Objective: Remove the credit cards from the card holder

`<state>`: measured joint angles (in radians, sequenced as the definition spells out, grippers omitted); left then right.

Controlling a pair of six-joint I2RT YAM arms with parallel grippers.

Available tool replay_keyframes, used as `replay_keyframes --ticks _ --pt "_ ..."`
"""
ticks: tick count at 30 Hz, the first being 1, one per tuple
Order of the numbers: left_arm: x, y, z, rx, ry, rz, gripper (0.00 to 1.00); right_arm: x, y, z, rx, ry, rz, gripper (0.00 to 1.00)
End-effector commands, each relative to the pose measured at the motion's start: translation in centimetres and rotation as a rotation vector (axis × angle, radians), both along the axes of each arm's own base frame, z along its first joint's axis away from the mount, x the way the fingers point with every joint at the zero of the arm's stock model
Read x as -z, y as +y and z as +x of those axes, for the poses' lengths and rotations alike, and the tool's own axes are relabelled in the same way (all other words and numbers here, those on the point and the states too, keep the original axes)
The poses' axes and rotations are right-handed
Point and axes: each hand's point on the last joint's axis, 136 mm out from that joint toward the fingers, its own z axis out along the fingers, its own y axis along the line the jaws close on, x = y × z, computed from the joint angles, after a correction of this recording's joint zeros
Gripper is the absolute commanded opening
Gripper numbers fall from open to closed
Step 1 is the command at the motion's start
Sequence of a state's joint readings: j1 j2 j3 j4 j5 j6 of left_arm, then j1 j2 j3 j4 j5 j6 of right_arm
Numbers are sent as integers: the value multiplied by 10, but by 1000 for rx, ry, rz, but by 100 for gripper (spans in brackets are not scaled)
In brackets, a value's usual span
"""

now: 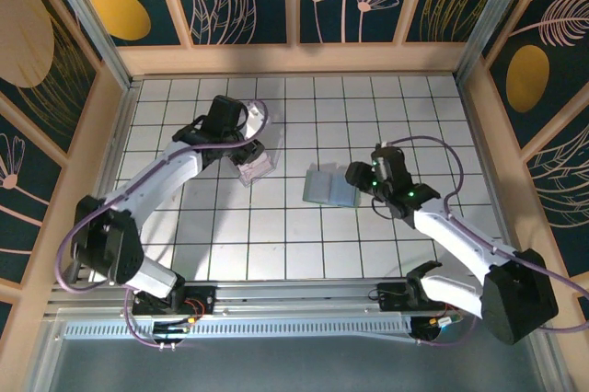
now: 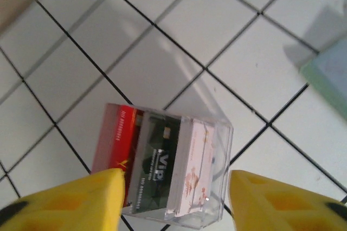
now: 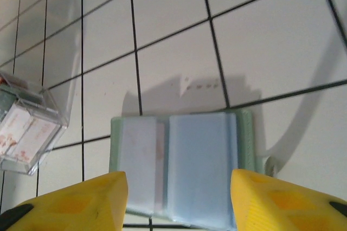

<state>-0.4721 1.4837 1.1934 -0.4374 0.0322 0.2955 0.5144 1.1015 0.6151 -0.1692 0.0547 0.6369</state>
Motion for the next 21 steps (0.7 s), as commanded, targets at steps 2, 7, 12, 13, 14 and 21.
replay_keyframes --ticks 2,7,12,13,14,21 --pt "-35 11 4 -187 -94 -187 67 11 12 -6 -3 39 -90 49" --pt "-58 18 0 -313 -143 -364 78 19 44 -2 -89 55 -149 45" --pt "-58 27 -1 -418 -143 -460 93 35 67 10 -146 89 -210 45" --pt "-57 28 0 -438 -141 -469 95 38 69 14 -151 93 -220 45" --pt "-57 30 1 -456 -141 -479 97 39 73 17 -159 92 -225 45" --pt "-41 39 3 -555 -124 -516 99 57 88 31 -207 113 -272 46"
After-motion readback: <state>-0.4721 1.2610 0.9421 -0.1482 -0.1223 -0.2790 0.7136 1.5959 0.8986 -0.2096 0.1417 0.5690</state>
